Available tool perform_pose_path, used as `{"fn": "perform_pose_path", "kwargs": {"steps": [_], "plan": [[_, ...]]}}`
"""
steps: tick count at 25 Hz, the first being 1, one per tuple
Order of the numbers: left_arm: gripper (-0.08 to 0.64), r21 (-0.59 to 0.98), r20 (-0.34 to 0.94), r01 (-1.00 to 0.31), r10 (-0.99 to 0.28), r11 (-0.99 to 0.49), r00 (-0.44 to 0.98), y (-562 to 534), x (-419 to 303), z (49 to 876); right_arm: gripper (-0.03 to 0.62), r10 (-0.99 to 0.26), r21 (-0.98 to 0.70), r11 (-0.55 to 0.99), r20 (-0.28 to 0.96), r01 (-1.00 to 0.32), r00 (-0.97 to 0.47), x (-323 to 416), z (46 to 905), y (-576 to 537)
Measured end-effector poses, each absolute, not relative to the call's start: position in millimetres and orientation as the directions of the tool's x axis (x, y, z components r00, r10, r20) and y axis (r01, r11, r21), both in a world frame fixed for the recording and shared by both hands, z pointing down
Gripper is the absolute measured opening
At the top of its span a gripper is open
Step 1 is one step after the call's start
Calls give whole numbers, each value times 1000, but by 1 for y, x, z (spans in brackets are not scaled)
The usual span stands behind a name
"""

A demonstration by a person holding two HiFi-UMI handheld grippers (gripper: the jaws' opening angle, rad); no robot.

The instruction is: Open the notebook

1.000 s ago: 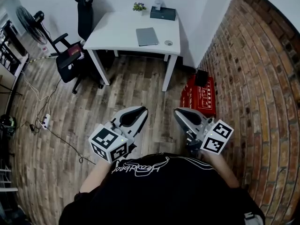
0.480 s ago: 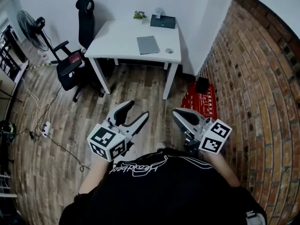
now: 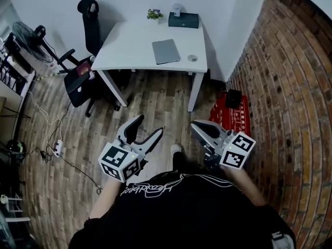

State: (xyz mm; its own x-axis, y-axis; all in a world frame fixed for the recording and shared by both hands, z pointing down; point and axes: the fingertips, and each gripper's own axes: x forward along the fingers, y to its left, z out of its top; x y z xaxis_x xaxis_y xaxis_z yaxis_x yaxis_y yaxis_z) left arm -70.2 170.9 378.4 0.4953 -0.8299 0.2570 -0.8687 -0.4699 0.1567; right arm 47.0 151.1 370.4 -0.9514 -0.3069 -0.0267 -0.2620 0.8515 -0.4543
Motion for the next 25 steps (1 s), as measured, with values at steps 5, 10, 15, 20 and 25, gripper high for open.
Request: {"fn": "perform_pose_path", "kwargs": {"steps": [5,10,15,20,25], "plan": [[328,150,312,-885,-828,-441,466,101,-85,394,2,-313,-486,834,-27,-261,-949,36,385,76],[334,131,349,-900,-831,-415,434,22,-94,401,2,-307,-424,855,48,-298,-950,26,397,3],[336,80,360,-906,-835,-415,415,-53,-97,395,2,-321,-419,851,59,-315,-945,26,394,-65],[337,57,361,-903,-834,-427,417,-101,-96,400,2,-333,-400,857,55,-326,-941,27,391,-109],[337,18,414,-898,-814,-441,408,-129,-97,422,2,-341,-398,849,88,-348,-936,25,399,-121]]}}
